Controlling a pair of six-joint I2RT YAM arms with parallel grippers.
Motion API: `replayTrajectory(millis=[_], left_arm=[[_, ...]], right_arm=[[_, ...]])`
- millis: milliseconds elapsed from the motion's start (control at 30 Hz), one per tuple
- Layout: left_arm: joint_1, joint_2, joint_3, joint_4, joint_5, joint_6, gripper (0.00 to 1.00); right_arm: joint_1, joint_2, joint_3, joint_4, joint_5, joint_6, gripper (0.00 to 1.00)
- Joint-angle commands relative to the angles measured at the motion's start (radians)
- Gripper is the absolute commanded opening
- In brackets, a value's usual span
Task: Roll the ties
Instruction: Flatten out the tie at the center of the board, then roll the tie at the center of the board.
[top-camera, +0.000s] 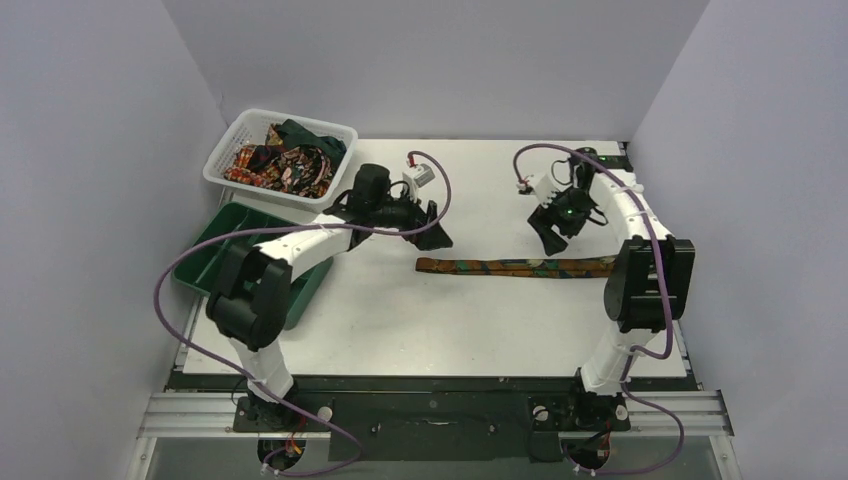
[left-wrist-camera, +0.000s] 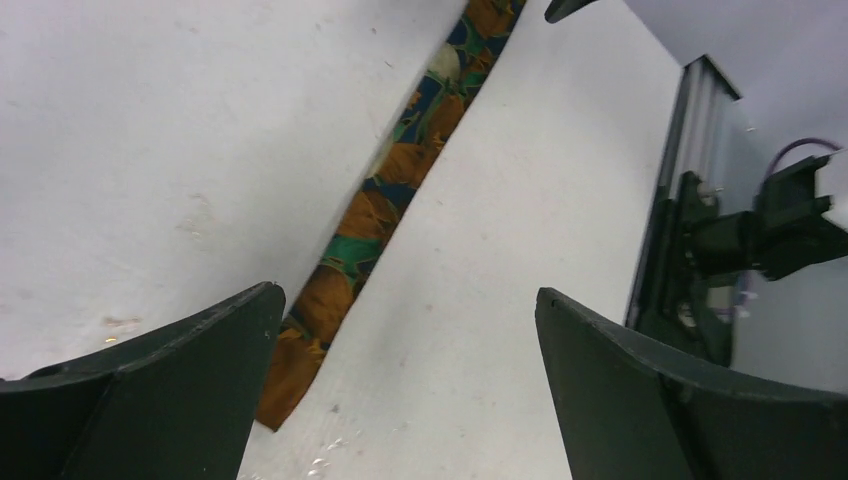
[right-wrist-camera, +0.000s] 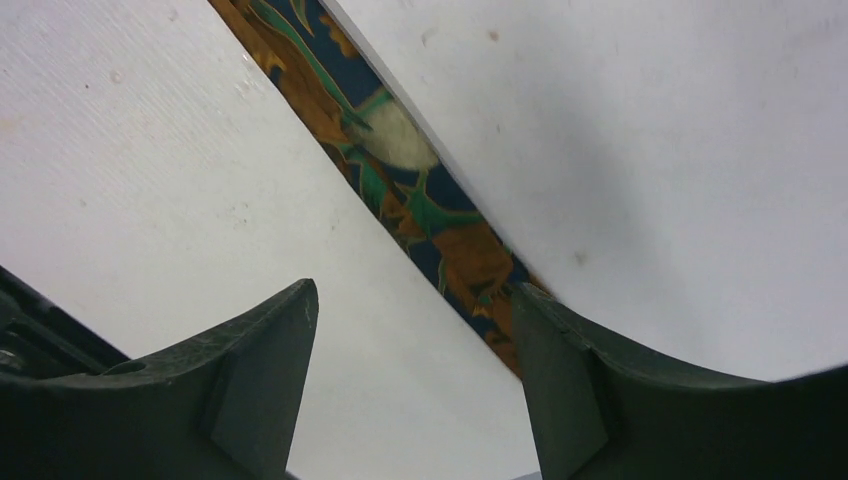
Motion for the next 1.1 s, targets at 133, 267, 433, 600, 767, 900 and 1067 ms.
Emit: replayTrajectory(millis=[133, 267, 433, 600, 767, 900, 1067], left_arm=[[0.007, -0.308, -0.180, -0.059, -0.238, 0.515, 0.97], [0.010, -0.425, -0.234, -0.061, -0.286, 0.529, 0.97], [0.010, -0.400, -0.255, -0.083, -0.158, 0.599, 0.97], [-0.022, -0.226, -0.146, -0.182, -0.166, 0.702, 0.97], [-0.054, -0.128, -0.133, -0.173, -0.221, 0.785, 0.97], [-0.082, -0.028, -0.058, -0.218, -0.288, 0.836, 0.97], [-0.120, 0.033, -0.071, -0.126, -0.372, 0.878, 0.97]], right_arm=[[0.133, -0.066, 0.031, 0.129, -0.015, -0.030, 0.64], [0.106, -0.221, -0.023, 0.392, -0.056, 0.125, 0.75], [0.048, -0.245, -0.143, 0.815, -0.048, 0.514, 0.84], [0.059, -0.059, 0.113, 0.474, -0.195, 0.588, 0.77], [0.076, -0.028, 0.038, 0.438, -0.310, 0.764, 0.77], [0.105, -0.011, -0.019, 0.388, -0.359, 0.788, 0.77], [0.128, 0.000, -0.098, 0.353, -0.376, 0.804, 0.77]])
